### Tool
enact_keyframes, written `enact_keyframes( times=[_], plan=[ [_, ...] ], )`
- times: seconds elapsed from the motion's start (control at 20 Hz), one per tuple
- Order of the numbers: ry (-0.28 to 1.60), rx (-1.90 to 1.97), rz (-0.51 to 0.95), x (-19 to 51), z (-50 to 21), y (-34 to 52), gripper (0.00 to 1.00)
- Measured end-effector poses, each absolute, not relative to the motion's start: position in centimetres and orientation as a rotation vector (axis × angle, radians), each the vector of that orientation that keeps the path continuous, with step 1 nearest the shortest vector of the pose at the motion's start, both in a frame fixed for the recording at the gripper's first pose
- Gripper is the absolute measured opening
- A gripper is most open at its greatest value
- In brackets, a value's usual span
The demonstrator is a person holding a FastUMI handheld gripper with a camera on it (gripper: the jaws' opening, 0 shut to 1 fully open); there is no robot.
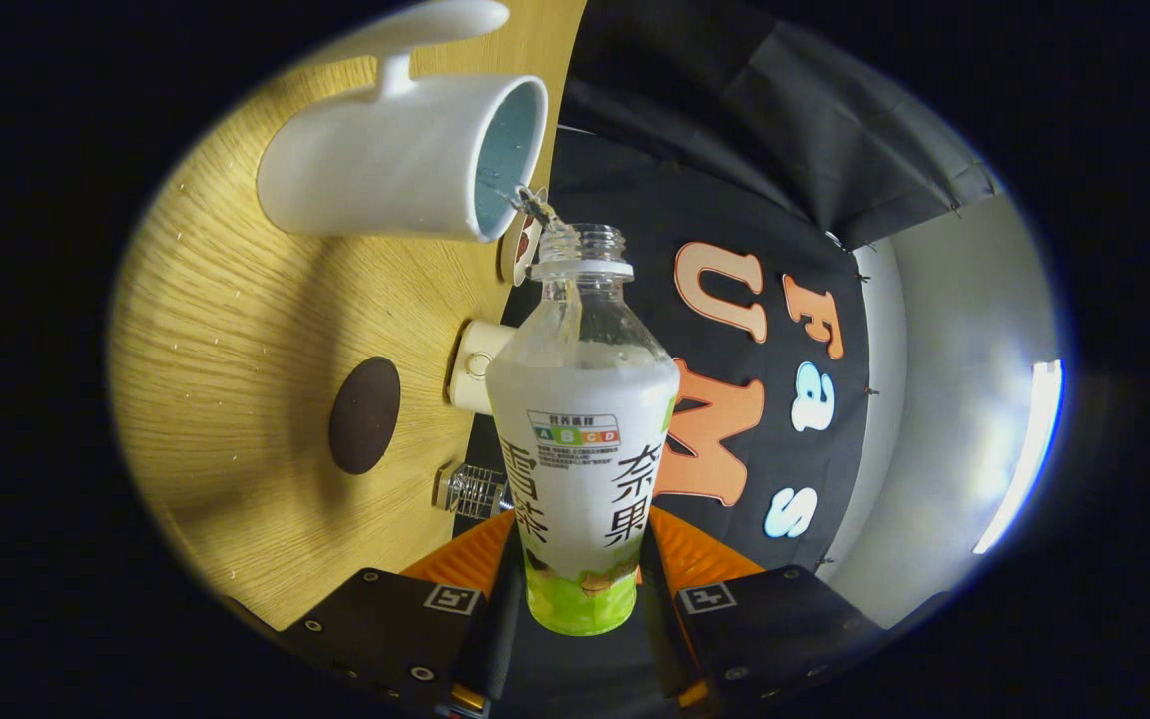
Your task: Take the bottle from table, then pour the juice into the cup, finally place the bottle on the coaster
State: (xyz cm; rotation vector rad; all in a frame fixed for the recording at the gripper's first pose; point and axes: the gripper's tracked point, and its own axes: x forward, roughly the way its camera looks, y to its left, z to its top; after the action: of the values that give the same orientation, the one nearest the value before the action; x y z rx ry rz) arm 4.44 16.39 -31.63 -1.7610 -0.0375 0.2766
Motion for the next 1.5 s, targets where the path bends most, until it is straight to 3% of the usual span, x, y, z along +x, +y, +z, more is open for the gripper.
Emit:
enact_keyframes(
  times=[1.5],
  plan=[
    [-0.159, -1.875, 0.312, 4.5, -30.3, 17.8, 0.57]
  ],
)
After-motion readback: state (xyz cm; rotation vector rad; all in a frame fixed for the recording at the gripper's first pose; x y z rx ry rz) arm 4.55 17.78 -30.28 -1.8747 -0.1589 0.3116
